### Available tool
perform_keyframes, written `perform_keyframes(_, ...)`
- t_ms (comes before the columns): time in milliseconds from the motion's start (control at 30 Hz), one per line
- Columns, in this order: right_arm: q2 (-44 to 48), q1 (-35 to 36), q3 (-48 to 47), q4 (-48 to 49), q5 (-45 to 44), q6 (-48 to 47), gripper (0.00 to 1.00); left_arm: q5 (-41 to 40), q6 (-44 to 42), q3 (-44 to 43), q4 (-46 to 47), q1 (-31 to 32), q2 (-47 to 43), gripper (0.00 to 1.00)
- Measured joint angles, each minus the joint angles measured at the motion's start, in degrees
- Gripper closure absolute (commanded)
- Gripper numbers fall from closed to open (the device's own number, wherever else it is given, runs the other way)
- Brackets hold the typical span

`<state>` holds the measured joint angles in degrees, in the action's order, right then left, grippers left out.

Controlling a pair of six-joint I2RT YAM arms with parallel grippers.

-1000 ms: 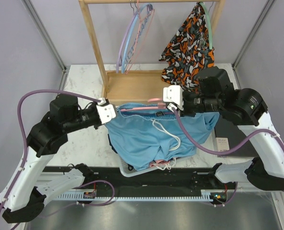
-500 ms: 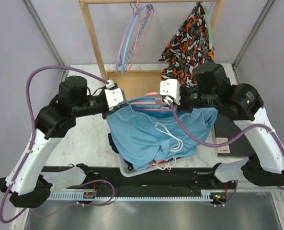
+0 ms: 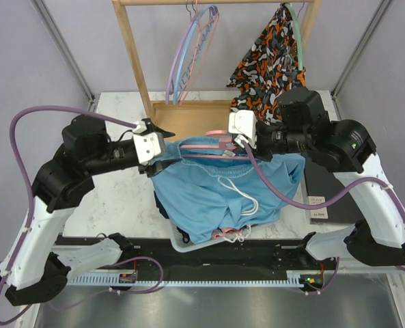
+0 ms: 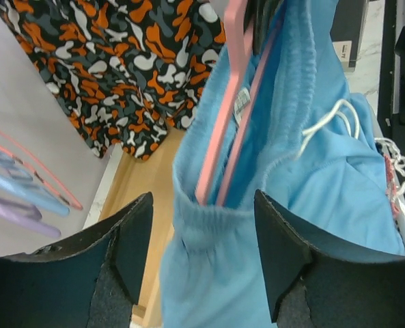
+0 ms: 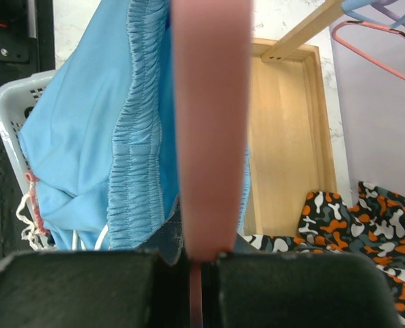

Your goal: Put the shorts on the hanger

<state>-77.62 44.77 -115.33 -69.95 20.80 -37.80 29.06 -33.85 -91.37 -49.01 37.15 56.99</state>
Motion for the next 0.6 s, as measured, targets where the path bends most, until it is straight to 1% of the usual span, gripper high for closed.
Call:
perform_keyframes(67,0.0,0.0,0.7,0.6,0.7,0.6,1.0,0.0,-0.7,-1.7,0.4,1.1,2.2,0.34)
perform_keyframes(233,0.0,0.0,1.2,1.6,2.0,1.9,1.0,-2.0,-3.7,-2.6,1.5,7.9,7.6,0.35)
perform_keyframes(267,0.0,0.0,1.2,2.1,2.3,2.2,1.0,-2.7,-4.5,-2.2,1.6,9.4,8.4,0.35)
perform_keyframes(333,0.0,0.0,1.2,2.8,2.9,2.6,1.0,-4.2,-5.6,-1.2,1.6,11.7,9.4,0.4)
perform_keyframes(367,0.0,0.1,1.2,2.9,3.1,2.7,1.0,-5.0,-6.1,-0.7,1.6,12.3,9.6,0.51)
perform_keyframes(433,0.0,0.2,1.4,3.1,3.7,2.9,1.0,-6.3,-6.8,-0.1,1.9,12.8,9.7,0.65)
perform_keyframes(467,0.0,0.4,1.6,3.1,3.9,3.0,1.0,-6.8,-7.3,0.1,2.2,12.8,9.7,0.82)
perform_keyframes(500,0.0,0.5,2.1,3.1,4.2,3.1,1.0,-7.5,-7.8,0.3,2.7,12.8,9.7,0.93)
perform_keyframes(533,0.1,0.5,2.4,3.2,4.3,3.1,1.0,-7.9,-7.8,0.3,2.8,12.8,9.6,0.98)
perform_keyframes(567,0.3,0.6,3.1,3.3,4.3,2.9,0.94,-8.2,-8.1,0.5,2.8,12.8,9.6,0.98)
perform_keyframes(600,0.5,0.6,3.6,3.5,4.4,2.8,0.73,-8.2,-8.1,1.0,2.8,12.9,9.4,0.98)
